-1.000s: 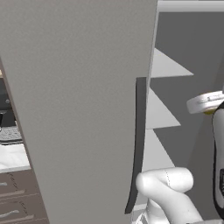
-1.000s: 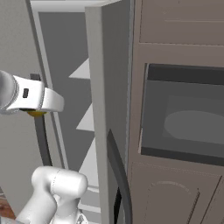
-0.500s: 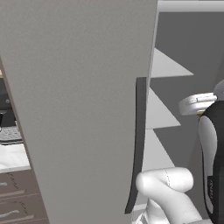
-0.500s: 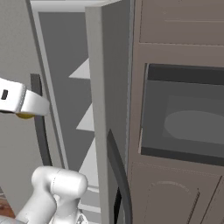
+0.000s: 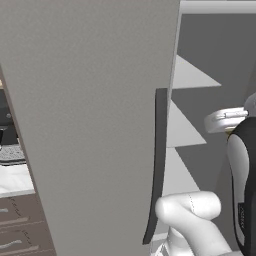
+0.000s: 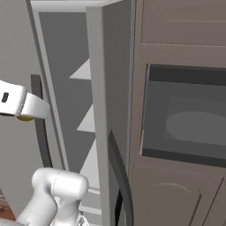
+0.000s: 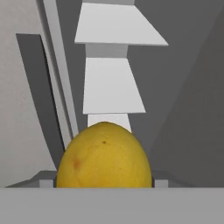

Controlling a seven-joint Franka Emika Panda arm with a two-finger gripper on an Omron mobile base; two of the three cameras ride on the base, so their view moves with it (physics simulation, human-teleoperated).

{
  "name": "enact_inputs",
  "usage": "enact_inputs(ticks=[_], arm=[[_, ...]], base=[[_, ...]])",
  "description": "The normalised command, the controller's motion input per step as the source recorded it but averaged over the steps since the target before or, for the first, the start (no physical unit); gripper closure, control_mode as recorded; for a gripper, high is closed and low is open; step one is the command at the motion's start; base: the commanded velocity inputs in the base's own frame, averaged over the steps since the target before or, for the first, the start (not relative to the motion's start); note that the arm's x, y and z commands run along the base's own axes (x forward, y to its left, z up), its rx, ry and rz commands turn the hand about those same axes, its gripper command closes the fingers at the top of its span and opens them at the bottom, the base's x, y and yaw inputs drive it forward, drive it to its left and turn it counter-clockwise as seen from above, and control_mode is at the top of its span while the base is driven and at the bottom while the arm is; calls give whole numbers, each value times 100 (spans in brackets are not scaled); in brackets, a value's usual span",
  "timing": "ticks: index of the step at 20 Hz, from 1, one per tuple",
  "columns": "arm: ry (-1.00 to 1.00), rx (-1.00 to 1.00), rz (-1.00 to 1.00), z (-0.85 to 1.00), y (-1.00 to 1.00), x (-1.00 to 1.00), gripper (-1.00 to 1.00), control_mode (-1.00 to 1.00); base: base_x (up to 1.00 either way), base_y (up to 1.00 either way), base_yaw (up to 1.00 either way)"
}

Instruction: Take the lemon, fish, and cucumber from the freezer and place them in the bowl on the counter.

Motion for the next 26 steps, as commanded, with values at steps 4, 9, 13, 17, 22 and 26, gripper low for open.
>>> enact_inputs(ticks=[4, 9, 13, 17, 22, 26], arm=[[0, 1, 0, -14, 0, 0, 100, -100], [0, 2, 0, -12, 0, 0, 100, -100], [0, 3, 0, -9, 0, 0, 100, -100], [0, 2, 0, -3, -1, 0, 100, 100], [0, 0, 0, 0, 0, 0, 100, 100], [0, 0, 0, 0, 0, 0, 100, 100]], base=[[0, 0, 0], [0, 0, 0], [0, 0, 0], [0, 0, 0], [-28, 29, 0], [-53, 71, 0]])
